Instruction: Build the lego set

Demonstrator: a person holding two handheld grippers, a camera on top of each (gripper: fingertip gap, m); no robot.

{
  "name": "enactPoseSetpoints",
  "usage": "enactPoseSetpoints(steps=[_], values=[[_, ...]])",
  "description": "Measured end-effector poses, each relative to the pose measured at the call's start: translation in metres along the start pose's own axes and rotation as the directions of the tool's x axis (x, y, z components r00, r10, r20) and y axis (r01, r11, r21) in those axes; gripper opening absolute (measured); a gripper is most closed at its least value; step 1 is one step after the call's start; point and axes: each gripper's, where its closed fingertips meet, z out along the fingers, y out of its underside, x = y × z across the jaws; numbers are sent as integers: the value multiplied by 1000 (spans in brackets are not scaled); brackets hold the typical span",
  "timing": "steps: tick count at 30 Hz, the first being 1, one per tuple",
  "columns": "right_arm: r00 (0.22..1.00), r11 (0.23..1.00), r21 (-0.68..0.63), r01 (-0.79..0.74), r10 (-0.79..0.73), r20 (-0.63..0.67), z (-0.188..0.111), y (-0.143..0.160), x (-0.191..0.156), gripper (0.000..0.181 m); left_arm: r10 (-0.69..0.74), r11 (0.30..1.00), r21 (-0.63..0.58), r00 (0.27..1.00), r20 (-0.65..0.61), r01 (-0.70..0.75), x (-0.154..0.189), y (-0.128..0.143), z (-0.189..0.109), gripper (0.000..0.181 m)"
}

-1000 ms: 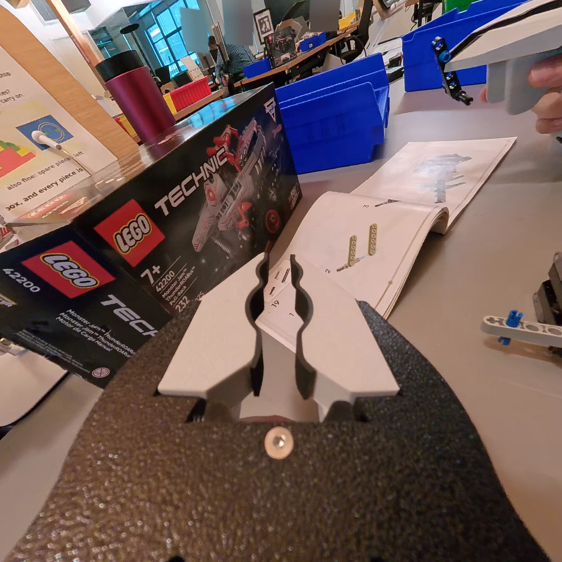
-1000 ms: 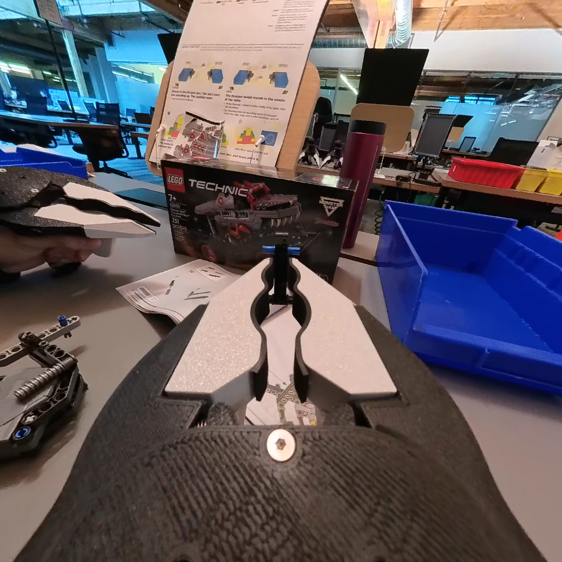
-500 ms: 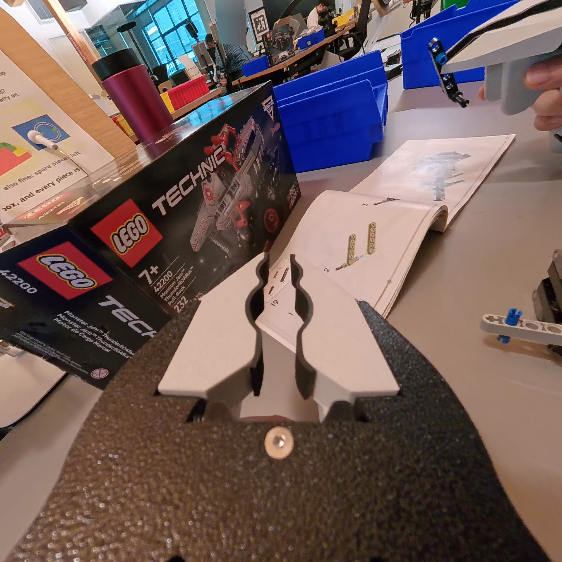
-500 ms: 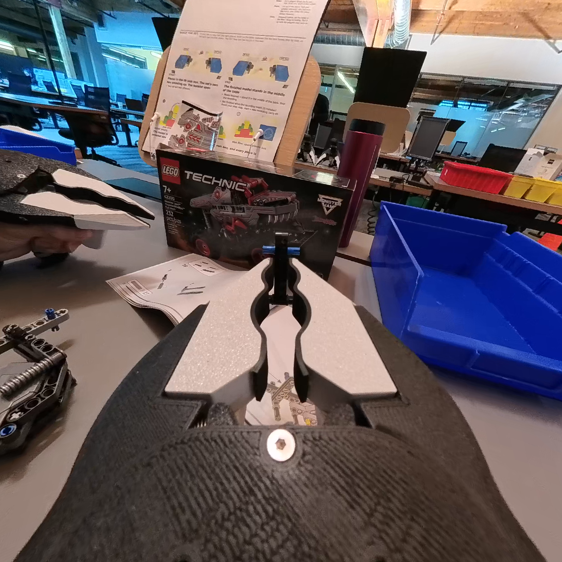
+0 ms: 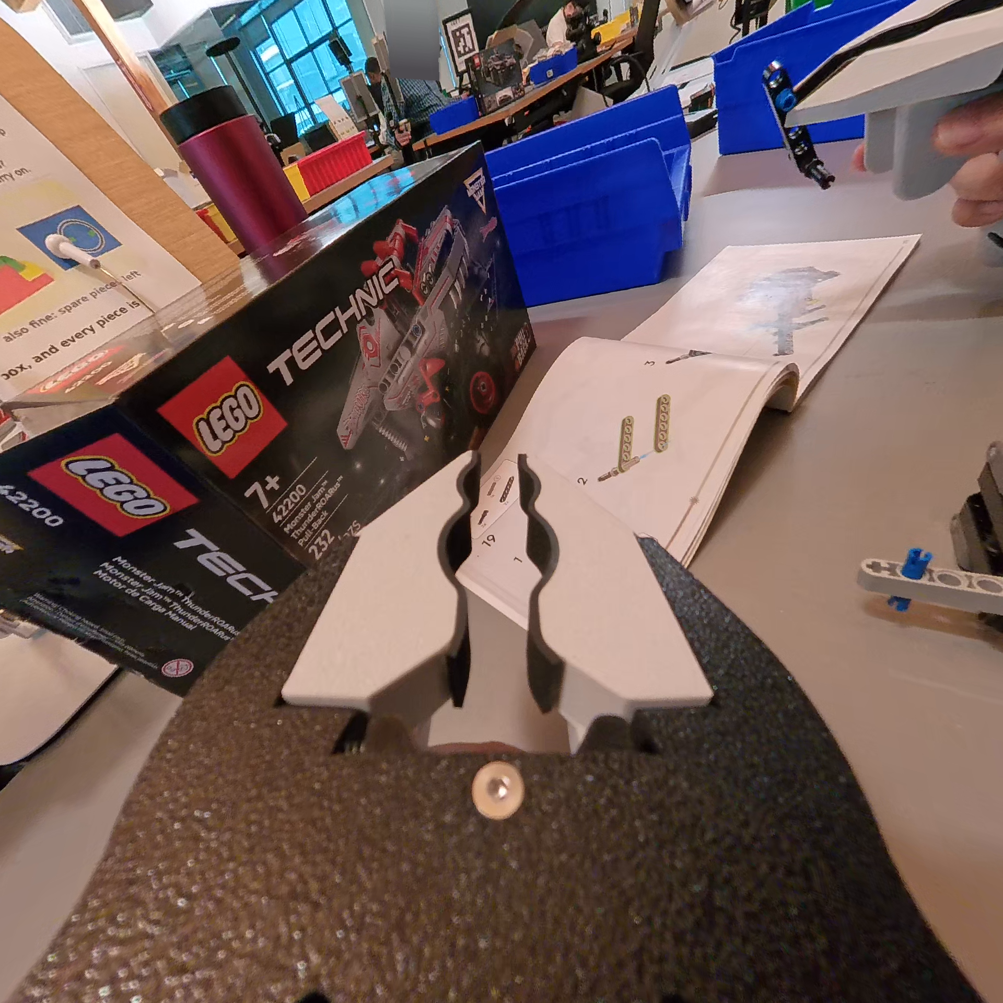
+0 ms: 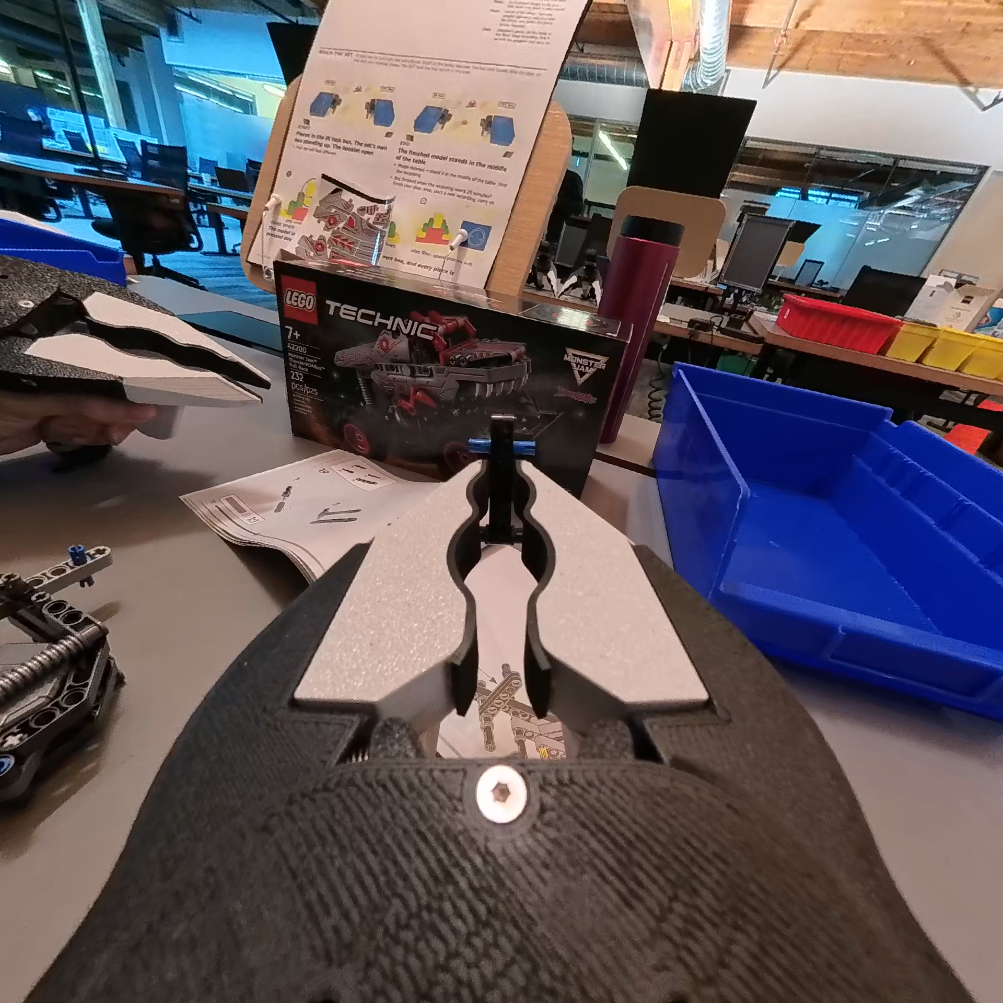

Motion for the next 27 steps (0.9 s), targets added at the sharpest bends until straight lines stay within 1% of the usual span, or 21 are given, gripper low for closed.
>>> enactPoseSetpoints(steps=[27], values=[[999, 999, -20, 33, -33, -12, 1, 3, 0, 5, 2, 1000, -2, 1000, 1, -2, 0, 1, 1, 11]])
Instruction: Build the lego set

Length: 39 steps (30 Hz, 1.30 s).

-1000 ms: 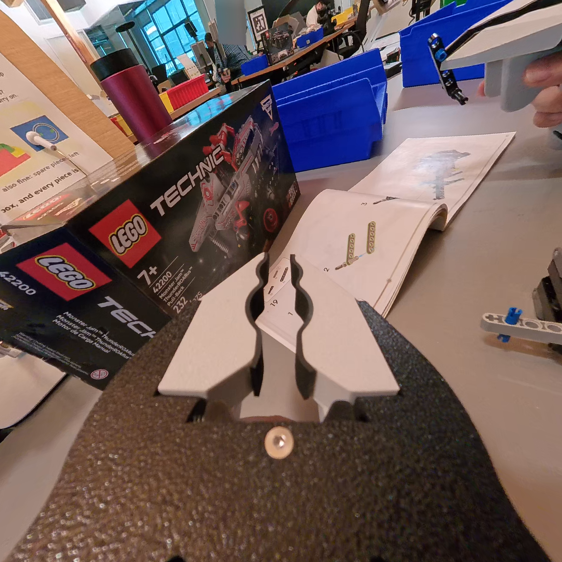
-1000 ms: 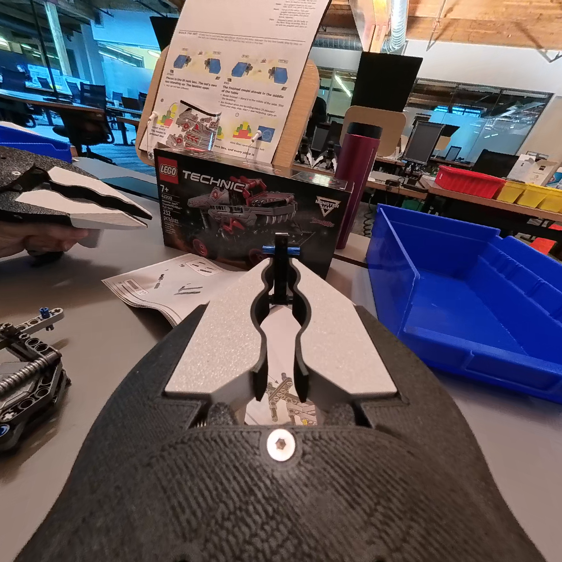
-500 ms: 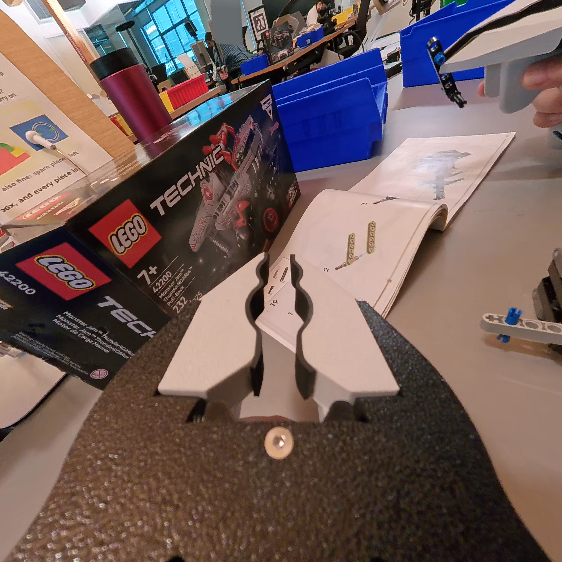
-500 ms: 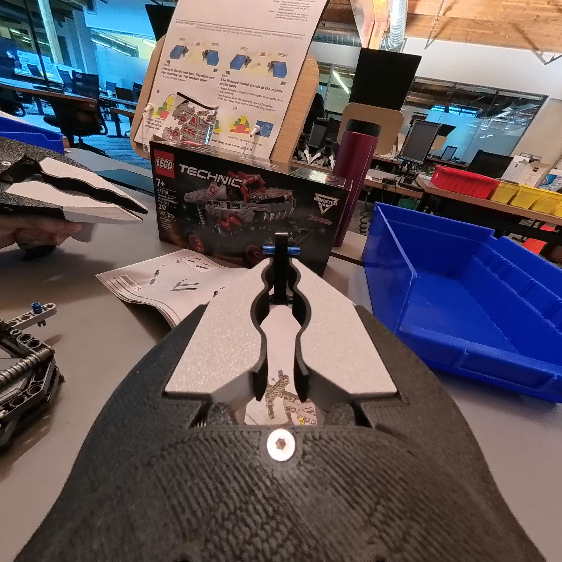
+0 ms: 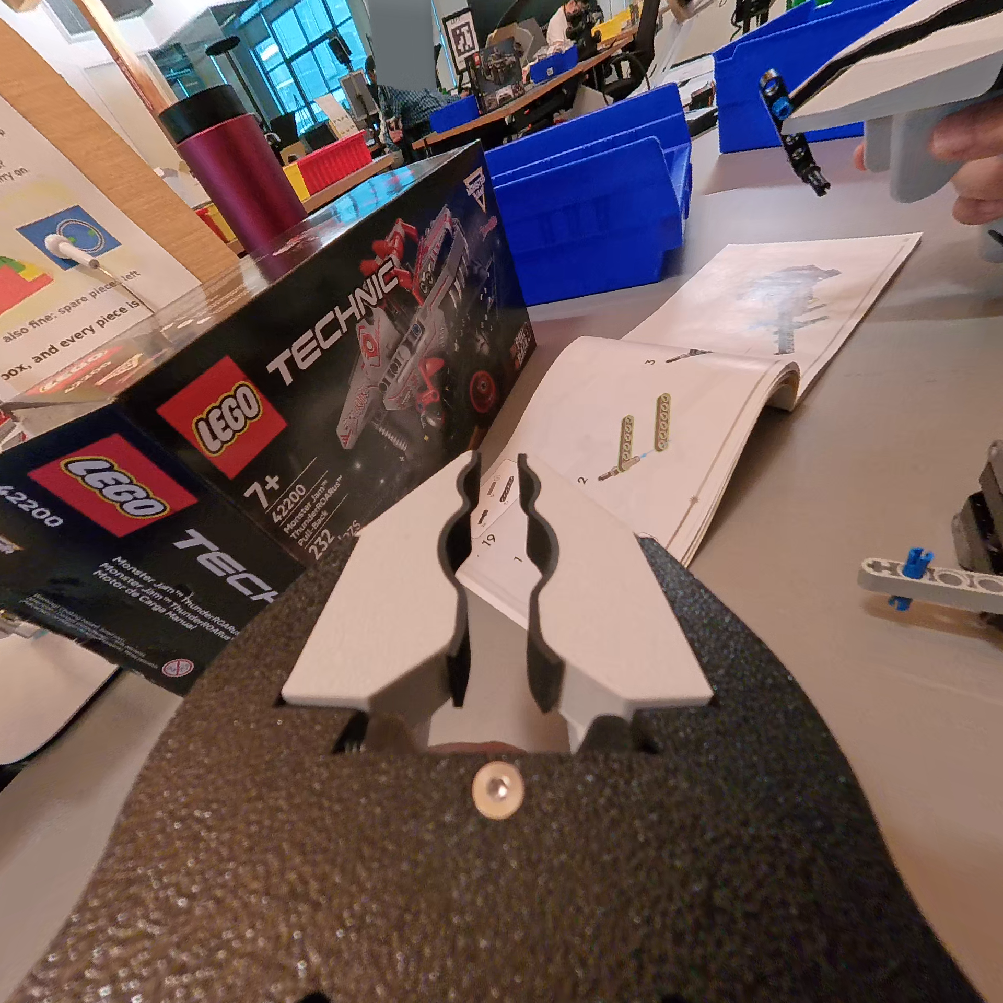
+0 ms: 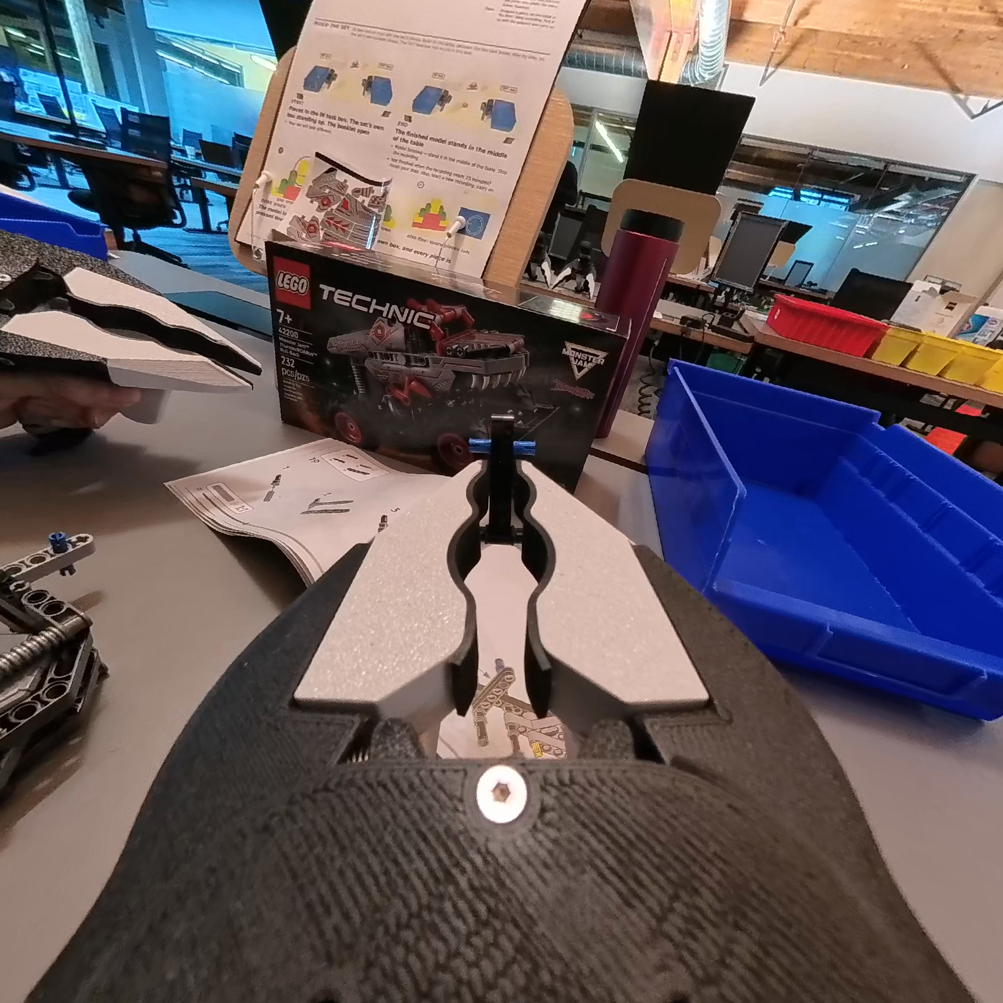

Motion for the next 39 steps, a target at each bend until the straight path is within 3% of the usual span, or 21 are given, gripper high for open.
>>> enactPoseSetpoints(steps=[21, 26, 32, 35, 39], values=[[997, 997, -12, 78, -78, -19, 4, -3, -7, 5, -42, 999, -5, 998, -48, 42, 5, 0, 1, 18], [990, 990, 2, 139, -139, -37, 5, -10, -13, 5, -283, 959, -37, 943, -176, 281, 23, -40, -1, 27], [973, 975, 30, 222, -219, -74, 5, -22, -18, 5, -322, 945, -18, 915, -244, 328, 51, -86, -8, 30], [964, 965, 42, 259, -256, -77, 5, -30, -24, 5, -400, 907, 10, 871, -285, 420, 56, -107, -14, 30], [931, 933, 34, 359, -356, -77, 5, -44, -38, 5, -429, 893, 11, 860, -275, 449, 52, -119, -24, 30]])
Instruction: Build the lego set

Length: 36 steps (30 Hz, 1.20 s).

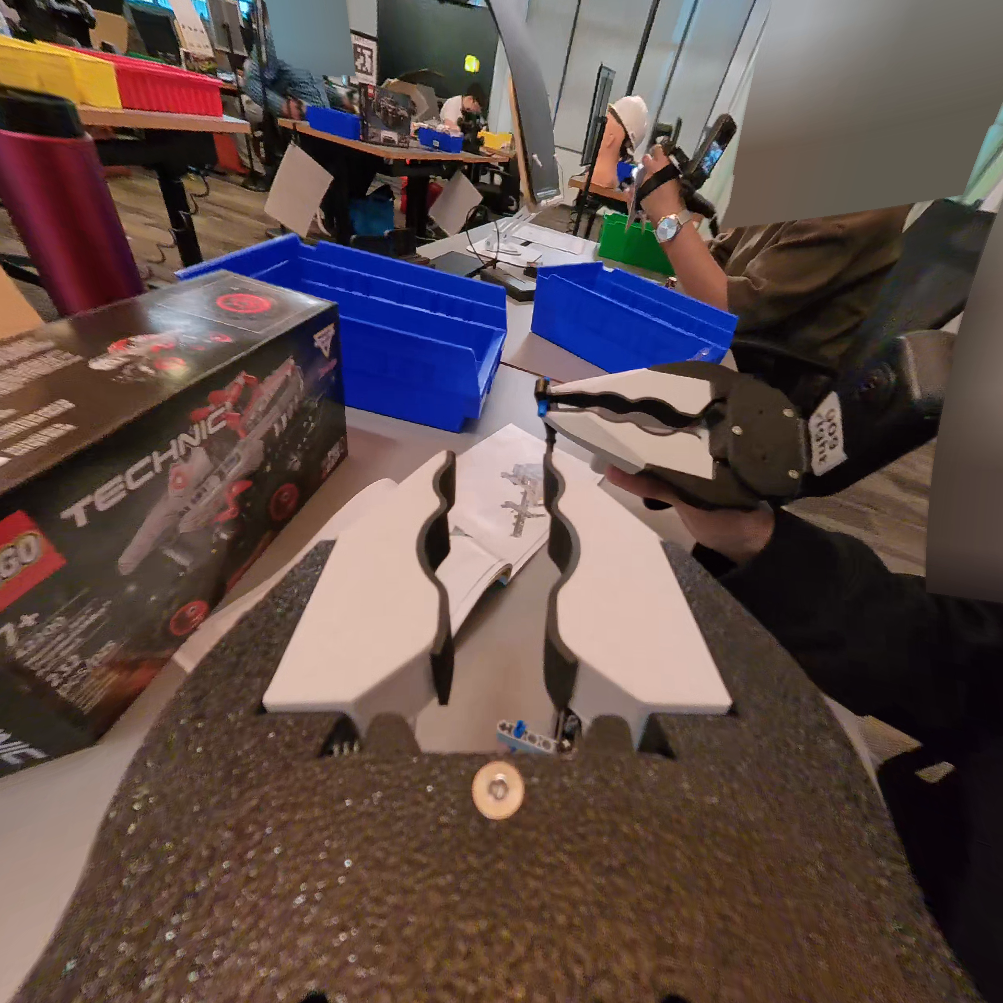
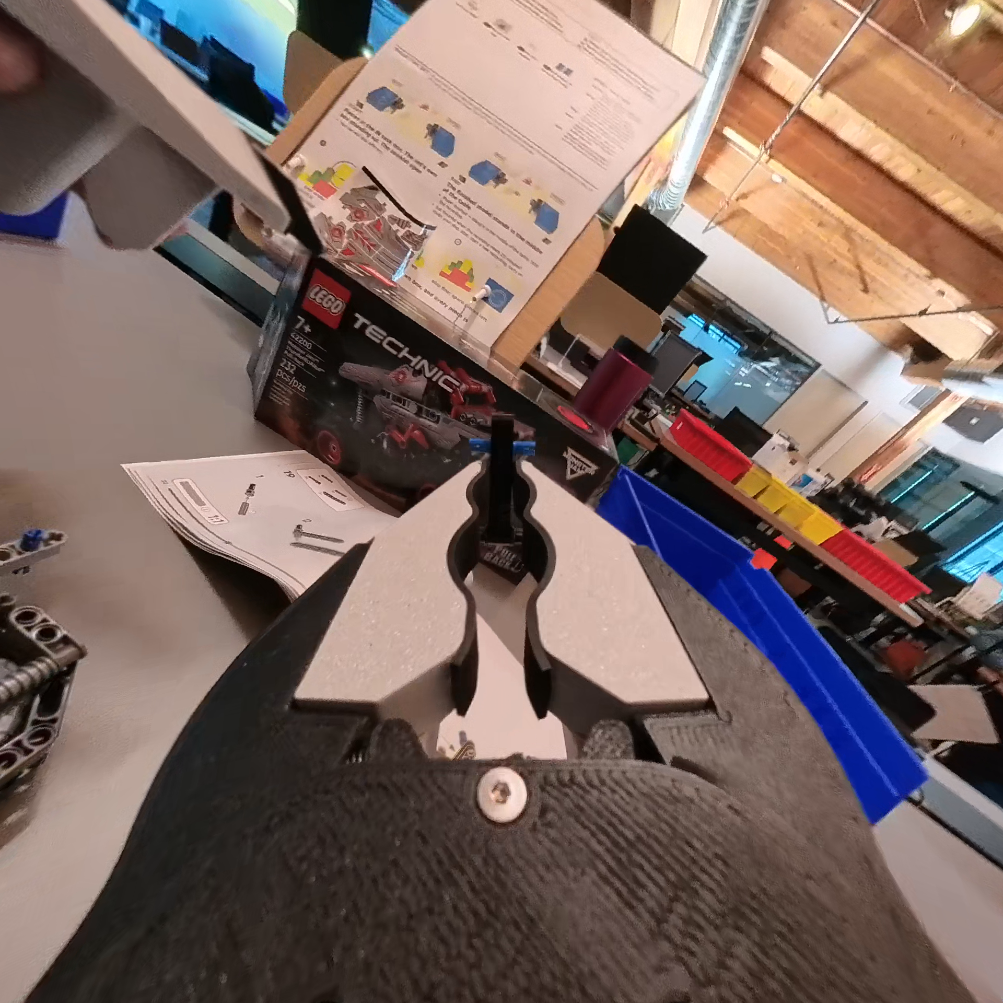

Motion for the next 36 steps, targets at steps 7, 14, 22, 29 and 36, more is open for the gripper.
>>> enactPoseSetpoints(steps=[7, 14, 22, 29, 36], values=[[988, 986, -90, 143, -147, -40, 3, -5, -3, 5, 66, 998, -12, 998, 15, -66, 4, -7, -8, 30], [973, 991, -129, 31, -59, -223, -25, 23, 65, 5, 87, 996, -31, 996, 25, -86, 0, -7, -12, 29], [962, 988, -91, -126, 99, -256, -35, 34, 83, 5, 57, 998, -31, 998, -7, -57, 3, -2, -8, 29], [968, 989, -63, -136, 119, -220, -32, 23, 76, 5, 122, 988, -94, 993, 4, -121, 8, 8, -4, 29], [984, 984, -70, -162, 156, -83, -11, 9, 33, 5, 126, 991, -44, 990, -60, -128, 27, -5, -8, 25]])
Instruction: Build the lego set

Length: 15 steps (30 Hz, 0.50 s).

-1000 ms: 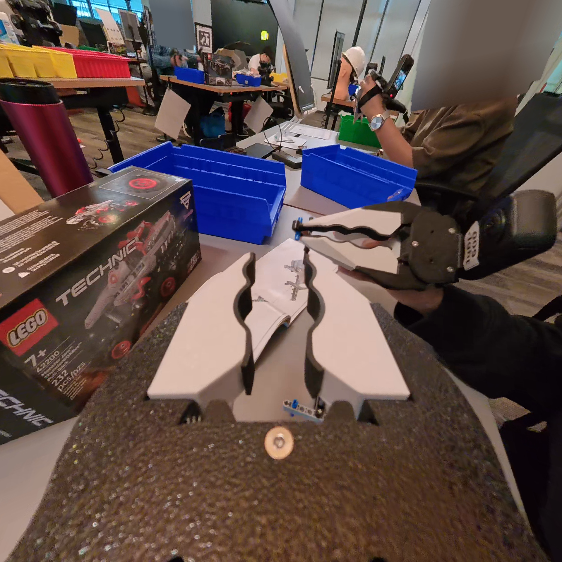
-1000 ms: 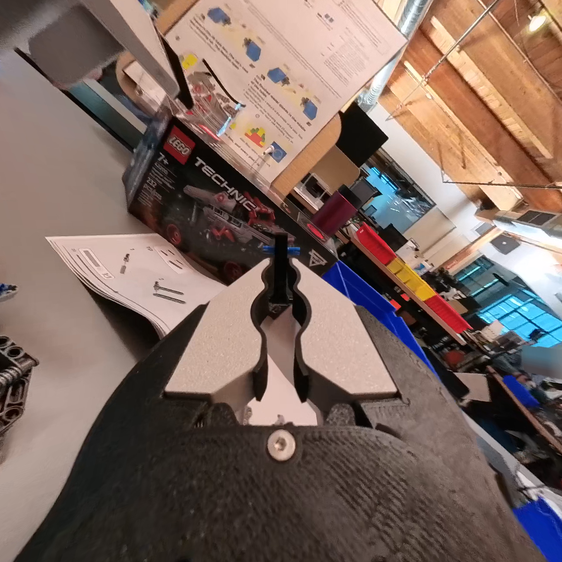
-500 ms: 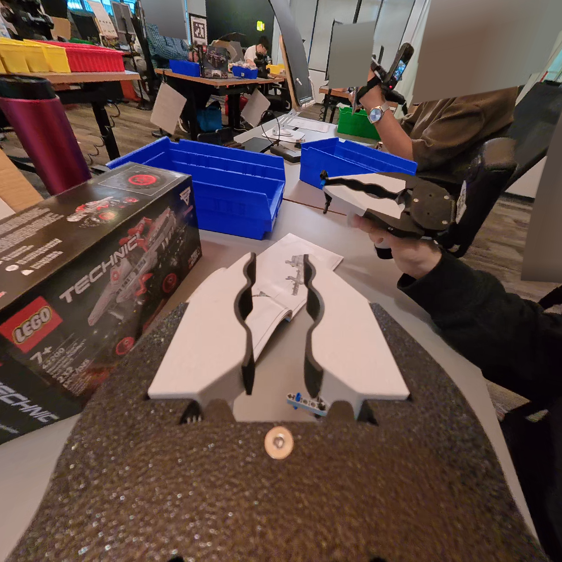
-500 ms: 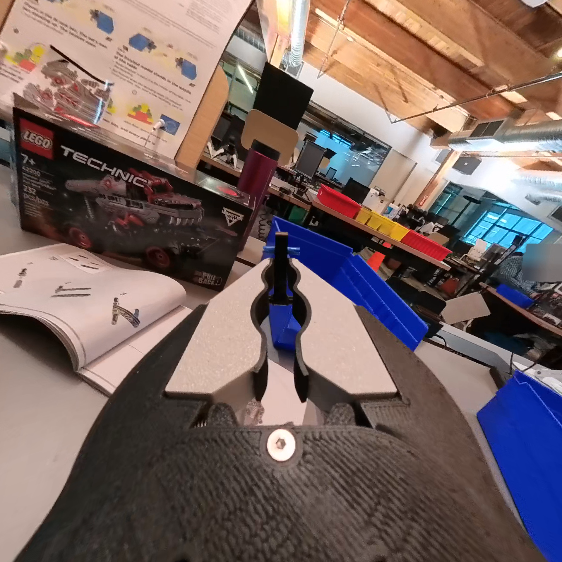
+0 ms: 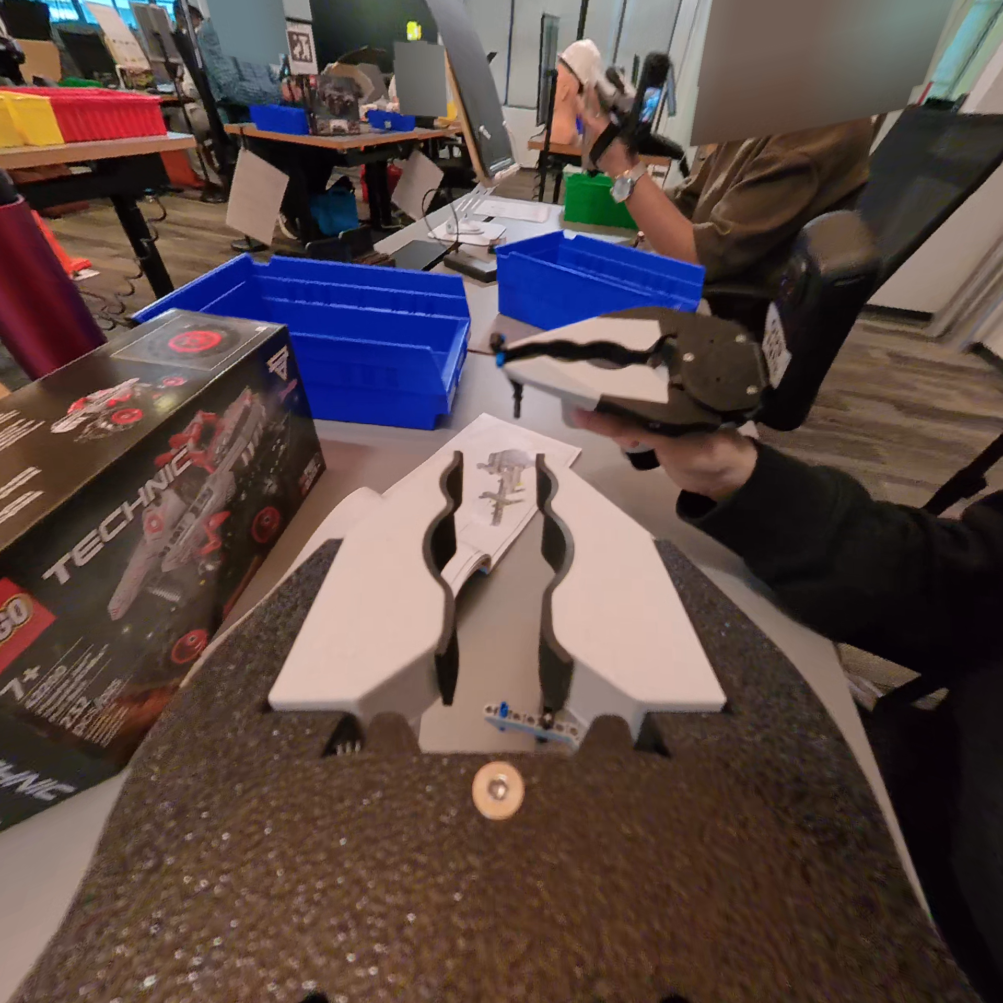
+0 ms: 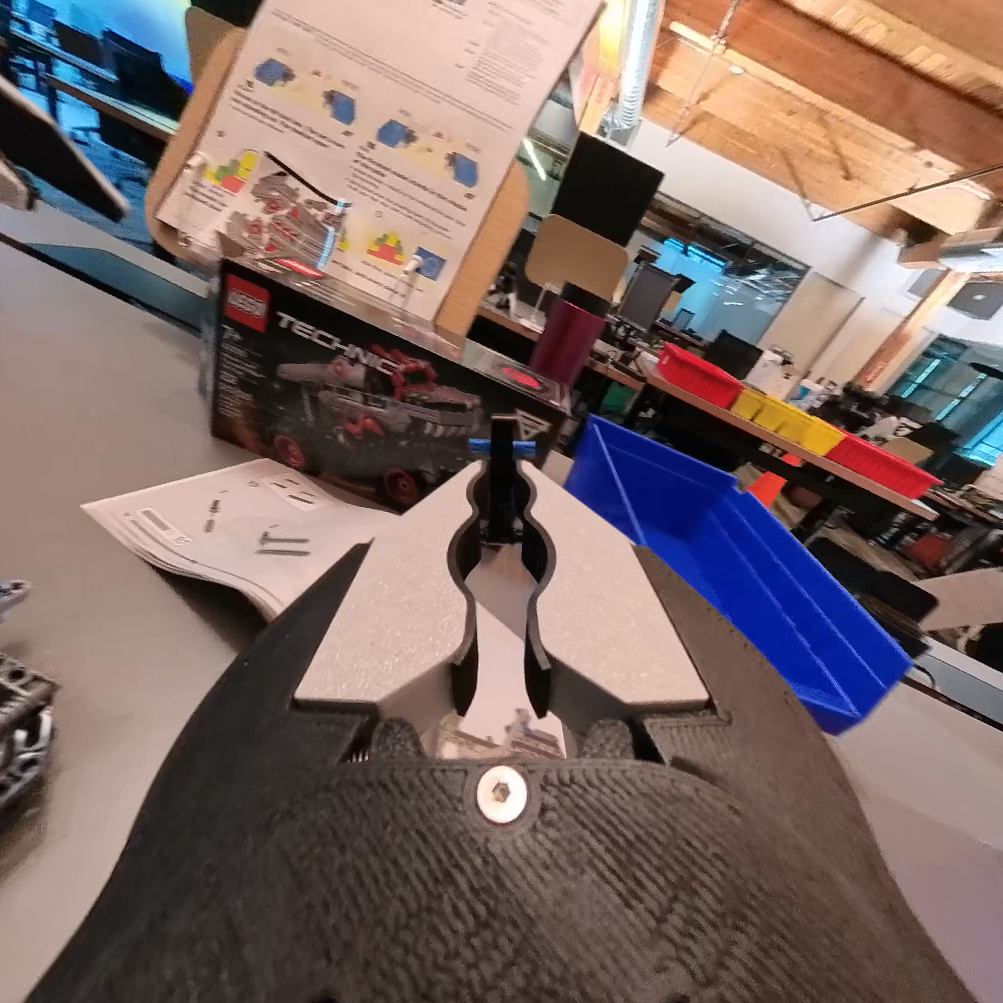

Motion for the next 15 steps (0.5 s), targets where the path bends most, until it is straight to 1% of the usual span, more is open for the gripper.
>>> enactPoseSetpoints(steps=[4, 7, 9, 12, 14, 15], values=[[999, 999, 23, 30, -31, 44, 5, -16, -32, 5, -36, 999, 29, 999, -17, 36, 11, -5, 6, 29], [994, 996, 43, 75, -78, 72, 7, -29, -57, 5, -61, 998, 4, 998, -1, 61, 12, 0, 13, 37], [987, 987, 90, 129, -137, 86, 6, -40, -73, 5, -77, 997, -11, 997, 18, 77, 9, 4, 14, 41], [965, 961, 133, 241, -252, 75, 4, -51, -91, 5, -136, 991, -1, 991, 19, 136, 3, 3, 11, 40], [955, 950, 149, 275, -288, 75, 3, -55, -101, 5, -173, 985, 11, 985, -8, 174, 2, 0, 7, 38], [953, 946, 162, 281, -295, 72, 2, -58, -105, 5, -187, 982, -2, 982, -11, 187, 1, 2, 6, 37]])
